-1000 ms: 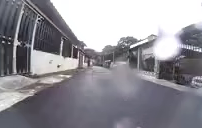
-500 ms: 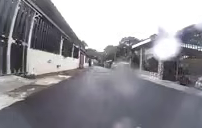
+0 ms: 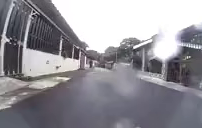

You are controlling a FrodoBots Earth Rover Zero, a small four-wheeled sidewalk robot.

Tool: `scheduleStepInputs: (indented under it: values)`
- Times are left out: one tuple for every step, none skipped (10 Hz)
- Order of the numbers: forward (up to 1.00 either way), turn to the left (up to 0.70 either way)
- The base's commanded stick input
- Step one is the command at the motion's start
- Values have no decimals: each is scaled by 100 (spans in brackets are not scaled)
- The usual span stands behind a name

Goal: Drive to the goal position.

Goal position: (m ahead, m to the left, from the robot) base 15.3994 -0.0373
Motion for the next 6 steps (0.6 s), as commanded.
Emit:
scheduleStepInputs:
  values:
    - [70,0]
    - [70,0]
    - [70,0]
    - [70,0]
    - [70,0]
    - [70,0]
